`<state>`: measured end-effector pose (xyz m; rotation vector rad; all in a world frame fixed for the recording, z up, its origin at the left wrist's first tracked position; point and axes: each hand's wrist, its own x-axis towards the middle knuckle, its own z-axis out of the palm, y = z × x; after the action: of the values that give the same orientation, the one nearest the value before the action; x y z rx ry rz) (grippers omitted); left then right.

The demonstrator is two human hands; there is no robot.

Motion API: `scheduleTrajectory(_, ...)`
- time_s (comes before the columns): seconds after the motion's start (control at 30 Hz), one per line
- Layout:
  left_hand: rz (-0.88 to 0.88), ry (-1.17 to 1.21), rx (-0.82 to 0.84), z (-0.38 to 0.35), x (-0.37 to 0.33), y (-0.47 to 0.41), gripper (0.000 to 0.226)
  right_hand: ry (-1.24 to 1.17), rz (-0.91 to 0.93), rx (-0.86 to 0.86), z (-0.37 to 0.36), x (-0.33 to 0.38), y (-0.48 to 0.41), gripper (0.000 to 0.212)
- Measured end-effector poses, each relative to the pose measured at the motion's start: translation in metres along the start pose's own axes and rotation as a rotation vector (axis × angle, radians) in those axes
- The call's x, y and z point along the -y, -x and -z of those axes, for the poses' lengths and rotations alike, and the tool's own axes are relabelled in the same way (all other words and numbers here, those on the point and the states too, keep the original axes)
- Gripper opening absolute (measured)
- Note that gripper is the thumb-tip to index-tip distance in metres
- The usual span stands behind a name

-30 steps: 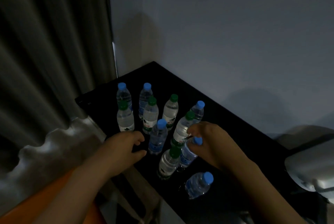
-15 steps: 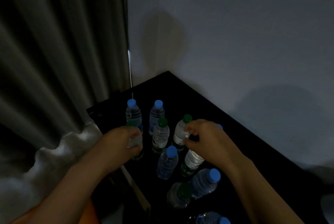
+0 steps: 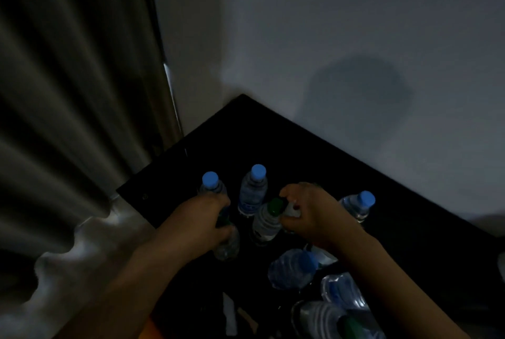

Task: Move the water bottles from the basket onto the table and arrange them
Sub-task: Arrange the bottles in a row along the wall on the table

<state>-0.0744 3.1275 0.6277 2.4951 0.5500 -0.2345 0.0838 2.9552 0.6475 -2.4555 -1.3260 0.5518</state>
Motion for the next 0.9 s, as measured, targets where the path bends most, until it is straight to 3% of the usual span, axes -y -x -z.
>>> scheduleTrajectory(0.17, -0.106, 0.001, 0.117, 0.007, 0.015, -0.018, 0.036, 0.054, -0.124, -0.017, -0.012, 0.016, -0.012, 0.036)
scheduleTrajectory(0.33, -0.13, 0.031, 0.213, 0.007, 0.022, -0.027, 0.046, 0.061, -0.197, -0.009, -0.018, 0.021, -0.018, 0.031)
scheduleTrajectory(0.47, -0.142, 0.015, 0.216, 0.005, 0.022, -0.03, 0.046, 0.081, -0.216, 0.006, -0.023, 0.019, -0.023, 0.033)
scheduleTrajectory(0.67, -0.174, -0.04, 0.208, -0.002, 0.018, -0.029, 0.025, 0.094, -0.232, 0.007, -0.03, 0.015, -0.028, 0.037)
scheduleTrajectory(0.9, -0.187, -0.05, 0.17, -0.01, 0.017, -0.032, 0.026, 0.045, -0.236, -0.006, -0.033, 0.012, -0.03, 0.031)
